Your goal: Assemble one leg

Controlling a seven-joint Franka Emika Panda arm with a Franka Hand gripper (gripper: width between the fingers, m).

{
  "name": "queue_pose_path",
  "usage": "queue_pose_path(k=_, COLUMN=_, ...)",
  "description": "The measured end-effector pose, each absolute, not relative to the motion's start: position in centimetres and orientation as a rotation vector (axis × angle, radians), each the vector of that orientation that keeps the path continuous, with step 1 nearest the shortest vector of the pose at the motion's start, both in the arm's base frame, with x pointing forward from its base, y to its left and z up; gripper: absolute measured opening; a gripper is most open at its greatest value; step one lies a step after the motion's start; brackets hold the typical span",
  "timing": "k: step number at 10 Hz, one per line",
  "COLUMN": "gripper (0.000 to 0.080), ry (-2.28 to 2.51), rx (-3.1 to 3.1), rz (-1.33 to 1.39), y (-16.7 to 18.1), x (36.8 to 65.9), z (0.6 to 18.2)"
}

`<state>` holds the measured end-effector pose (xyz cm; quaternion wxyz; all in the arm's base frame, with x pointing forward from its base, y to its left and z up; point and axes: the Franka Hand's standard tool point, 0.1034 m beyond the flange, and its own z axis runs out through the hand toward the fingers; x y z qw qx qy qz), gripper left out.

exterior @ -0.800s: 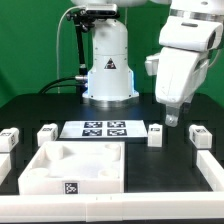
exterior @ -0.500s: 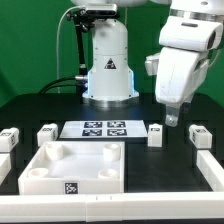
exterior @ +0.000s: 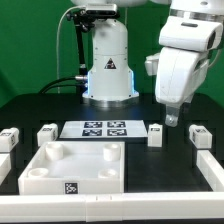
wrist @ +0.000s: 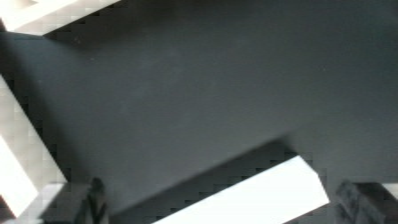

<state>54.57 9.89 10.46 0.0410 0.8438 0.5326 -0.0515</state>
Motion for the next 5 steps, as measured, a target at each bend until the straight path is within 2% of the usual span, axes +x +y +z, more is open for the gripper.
queue_pose_path(k=3, gripper=0.065, ry=1.77, rx=2.509, rz=-0.104, y=7.1, x=54.4, z=11.1)
queue_pose_path(k=5, gripper=0.065, ry=1.94, rx=2.417, rz=-0.035, y=3.4, x=52.9, z=10.2)
